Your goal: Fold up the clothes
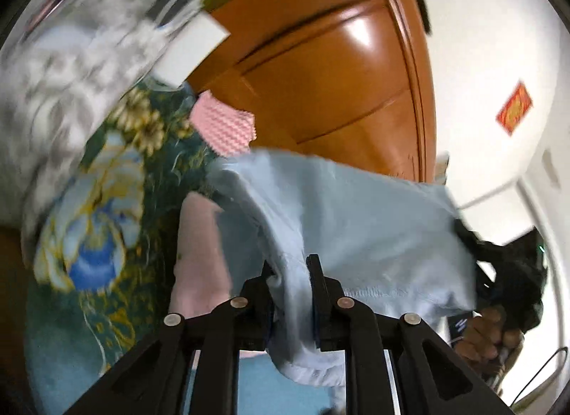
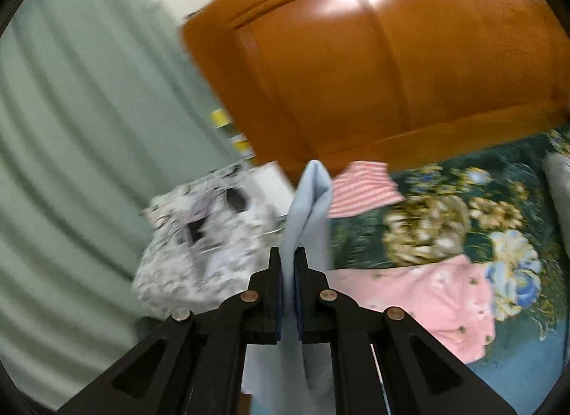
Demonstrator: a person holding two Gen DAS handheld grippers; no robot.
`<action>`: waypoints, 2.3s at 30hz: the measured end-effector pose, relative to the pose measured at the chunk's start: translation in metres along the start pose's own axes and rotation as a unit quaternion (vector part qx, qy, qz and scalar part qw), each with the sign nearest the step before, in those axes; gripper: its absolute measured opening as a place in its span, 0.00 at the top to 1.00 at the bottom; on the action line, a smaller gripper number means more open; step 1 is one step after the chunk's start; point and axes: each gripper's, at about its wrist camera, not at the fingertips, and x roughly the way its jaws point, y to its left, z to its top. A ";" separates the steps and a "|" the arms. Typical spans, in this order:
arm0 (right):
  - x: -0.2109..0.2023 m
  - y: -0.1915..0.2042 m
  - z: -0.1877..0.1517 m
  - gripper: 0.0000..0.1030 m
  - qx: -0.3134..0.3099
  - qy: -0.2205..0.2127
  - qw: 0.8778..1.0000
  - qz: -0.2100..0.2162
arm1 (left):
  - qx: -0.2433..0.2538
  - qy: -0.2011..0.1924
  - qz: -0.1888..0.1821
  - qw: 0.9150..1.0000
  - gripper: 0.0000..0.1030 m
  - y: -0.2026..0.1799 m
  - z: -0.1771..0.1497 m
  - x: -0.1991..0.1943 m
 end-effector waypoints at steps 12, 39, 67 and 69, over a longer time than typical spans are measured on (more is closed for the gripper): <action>0.064 -0.192 -0.041 0.95 0.144 0.057 0.970 -0.189 | 0.013 0.131 0.116 0.984 0.81 0.031 -0.060 0.122; 0.076 -0.137 -0.197 0.54 0.055 0.038 0.977 -0.203 | 0.282 0.075 0.238 0.926 0.30 -0.012 -0.123 0.085; 0.122 -0.152 -0.300 0.07 0.062 -0.005 0.939 -0.339 | 0.364 0.083 0.298 0.878 0.00 0.055 -0.194 0.123; 0.122 -0.153 -0.300 0.06 0.063 -0.005 0.938 -0.340 | 0.364 0.083 0.298 0.878 0.00 0.054 -0.194 0.123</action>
